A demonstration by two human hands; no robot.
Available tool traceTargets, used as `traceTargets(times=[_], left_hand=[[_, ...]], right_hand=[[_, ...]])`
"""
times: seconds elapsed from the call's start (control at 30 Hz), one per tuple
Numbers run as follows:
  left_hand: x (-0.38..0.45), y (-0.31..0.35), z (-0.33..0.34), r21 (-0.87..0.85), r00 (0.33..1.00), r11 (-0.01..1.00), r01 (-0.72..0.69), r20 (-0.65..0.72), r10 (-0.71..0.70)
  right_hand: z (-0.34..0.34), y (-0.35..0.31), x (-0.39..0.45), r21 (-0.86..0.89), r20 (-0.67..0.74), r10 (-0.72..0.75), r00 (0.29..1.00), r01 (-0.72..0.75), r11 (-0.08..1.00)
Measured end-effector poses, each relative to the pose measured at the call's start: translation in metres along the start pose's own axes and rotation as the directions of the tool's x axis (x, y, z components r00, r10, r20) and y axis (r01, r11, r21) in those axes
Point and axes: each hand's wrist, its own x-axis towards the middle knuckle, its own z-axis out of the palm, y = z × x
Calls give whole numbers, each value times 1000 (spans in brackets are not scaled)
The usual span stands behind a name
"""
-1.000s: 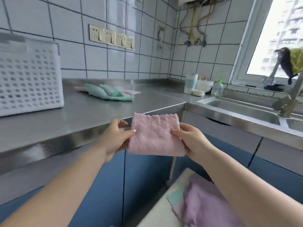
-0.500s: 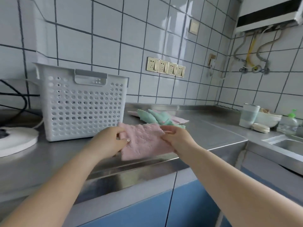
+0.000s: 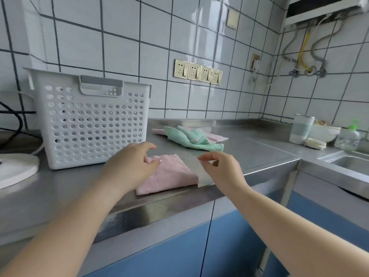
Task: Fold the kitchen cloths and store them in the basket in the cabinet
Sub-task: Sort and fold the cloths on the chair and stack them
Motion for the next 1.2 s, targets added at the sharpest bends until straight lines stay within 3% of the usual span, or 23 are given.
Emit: traceTargets(times=[0.17,0.33,0.57,0.7,0.8,0.97,1.2], left_hand=[[-22,54,28,-135,967,957,-255,-50,251],[-47,104,84,-274,890,891,-362,184,418],[-128,170,197,-456,696,816,-355,454,556],[-188,187,269,-503,578,809,-305,577,577],[-224,190,309,-492,486,814,-308,655,579],[-258,184,348,-477,462,768,-427,616,639],[-276,190,370,-467,468,653,-597,458,756]], right_hand=[[-46,15,-40,82,-46,-9,999,13,997],[-106,49,-101,34,-134,90,987,-86,996],[-173,123,-224,-92,-218,336,916,-362,928],[-171,180,-301,-192,-238,550,800,-594,781],[-150,216,-355,-317,-195,641,742,-667,675],[-105,248,-413,-475,-77,692,717,-637,607],[-77,271,-428,-468,-127,658,743,-629,620]])
